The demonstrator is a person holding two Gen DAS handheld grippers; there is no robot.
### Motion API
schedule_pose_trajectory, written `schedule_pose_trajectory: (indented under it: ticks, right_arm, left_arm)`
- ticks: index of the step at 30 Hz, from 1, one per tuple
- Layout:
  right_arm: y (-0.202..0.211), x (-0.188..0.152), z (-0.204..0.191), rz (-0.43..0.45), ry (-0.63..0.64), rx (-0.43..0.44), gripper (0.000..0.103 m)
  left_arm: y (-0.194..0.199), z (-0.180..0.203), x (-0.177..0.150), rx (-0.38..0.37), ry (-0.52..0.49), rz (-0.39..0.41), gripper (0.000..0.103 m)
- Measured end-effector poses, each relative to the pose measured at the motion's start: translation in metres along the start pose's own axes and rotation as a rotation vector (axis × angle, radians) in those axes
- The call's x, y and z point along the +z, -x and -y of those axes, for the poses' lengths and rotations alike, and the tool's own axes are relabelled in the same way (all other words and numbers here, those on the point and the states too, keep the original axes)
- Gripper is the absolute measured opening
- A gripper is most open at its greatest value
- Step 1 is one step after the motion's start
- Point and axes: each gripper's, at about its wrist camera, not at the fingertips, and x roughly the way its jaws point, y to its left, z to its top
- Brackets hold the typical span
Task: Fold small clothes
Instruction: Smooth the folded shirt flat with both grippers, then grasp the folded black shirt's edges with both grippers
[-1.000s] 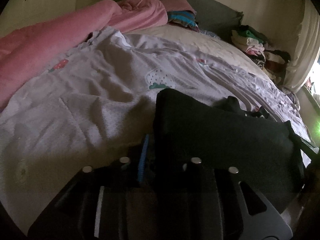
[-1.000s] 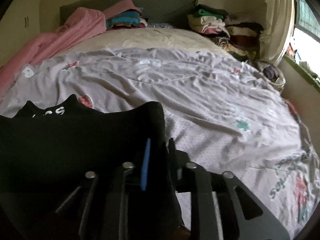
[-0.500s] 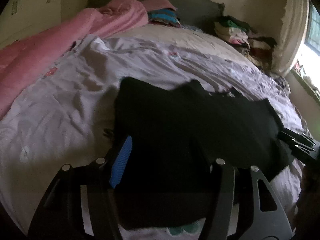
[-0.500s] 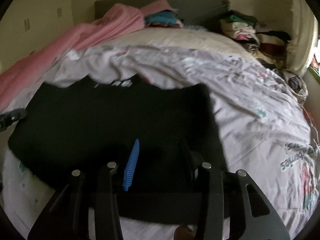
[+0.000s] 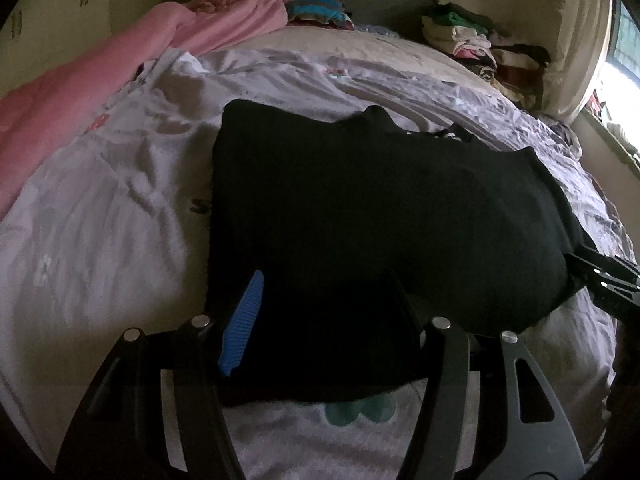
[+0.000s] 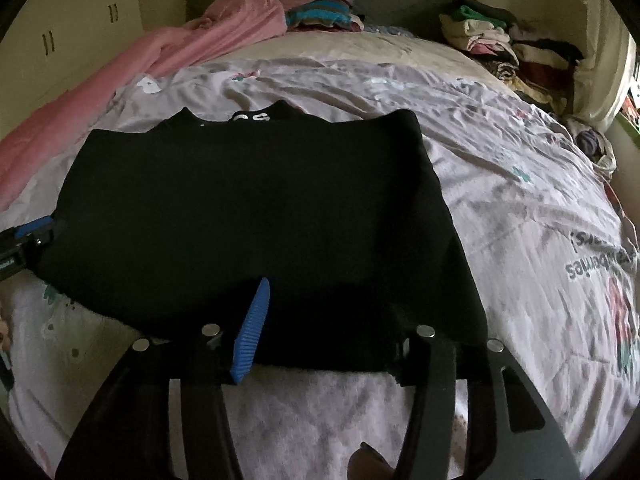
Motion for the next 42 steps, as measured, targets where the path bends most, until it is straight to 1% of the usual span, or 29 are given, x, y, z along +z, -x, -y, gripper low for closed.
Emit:
schedule_pose_trajectory:
  ticks: [2, 4, 8, 9, 10, 11, 12, 13, 15, 16, 17, 19, 23, 26, 28, 34, 42]
  right_arm:
    - [0.002, -0.004, 0.001, -0.004, -0.014, 0.0, 0.054]
    - [0.004, -0.006, 0.002, -0.008, -0.027, 0.002, 0.06]
    - [0.012, -0.01, 0.003, -0.005, -0.04, 0.009, 0.067]
    - [0.014, -0.011, 0.003, -0.002, -0.042, 0.013, 0.072]
    - [0.016, -0.012, 0.002, 0.0, -0.042, 0.016, 0.075]
    - [0.019, -0.013, 0.0, 0.004, -0.039, 0.02, 0.078]
    - [0.021, -0.014, -0.002, 0.008, -0.035, 0.021, 0.081]
    - [0.023, -0.015, -0.004, 0.01, -0.03, 0.021, 0.085]
    - [0.027, -0.016, -0.009, 0.015, -0.017, 0.023, 0.089]
    - [0.029, -0.017, -0.011, 0.018, -0.012, 0.022, 0.089]
    - [0.032, -0.018, -0.014, 0.022, -0.009, 0.024, 0.089]
    - [0.035, -0.02, -0.019, 0.028, -0.005, 0.032, 0.094]
    - [0.041, -0.021, -0.035, 0.044, 0.017, 0.052, 0.096]
    - [0.045, -0.02, -0.049, 0.054, 0.046, 0.069, 0.097]
    - [0.046, -0.019, -0.06, 0.058, 0.071, 0.082, 0.097]
    - [0.046, -0.016, -0.099, 0.07, 0.167, 0.111, 0.097]
    - [0.039, -0.014, -0.16, 0.104, 0.347, 0.124, 0.097]
  left_arm:
    - [0.003, -0.002, -0.003, -0.003, 0.009, 0.0, 0.051]
    - [0.006, -0.003, -0.005, -0.008, 0.019, 0.001, 0.052]
    - [0.01, -0.006, -0.01, -0.01, 0.033, -0.001, 0.059]
    - [0.012, -0.006, -0.011, -0.009, 0.035, -0.001, 0.06]
    - [0.014, -0.007, -0.011, -0.008, 0.038, 0.0, 0.064]
    - [0.016, -0.009, -0.012, -0.007, 0.044, 0.0, 0.07]
    - [0.017, -0.011, -0.013, -0.006, 0.052, 0.001, 0.072]
    - [0.018, -0.013, -0.013, -0.003, 0.059, 0.001, 0.076]
    - [0.022, -0.019, -0.015, -0.007, 0.085, 0.003, 0.079]
    - [0.023, -0.023, -0.016, -0.008, 0.095, 0.003, 0.081]
    - [0.025, -0.026, -0.017, -0.008, 0.106, 0.002, 0.088]
    - [0.029, -0.03, -0.018, -0.003, 0.123, 0.015, 0.093]
    - [0.037, -0.036, -0.019, 0.019, 0.134, 0.04, 0.093]
    - [0.038, -0.042, -0.019, 0.044, 0.141, 0.043, 0.093]
    - [0.039, -0.047, -0.018, 0.046, 0.155, 0.045, 0.093]
    - [0.043, -0.068, -0.016, 0.061, 0.208, 0.06, 0.093]
    - [0.046, -0.092, -0.01, 0.074, 0.259, 0.074, 0.093]
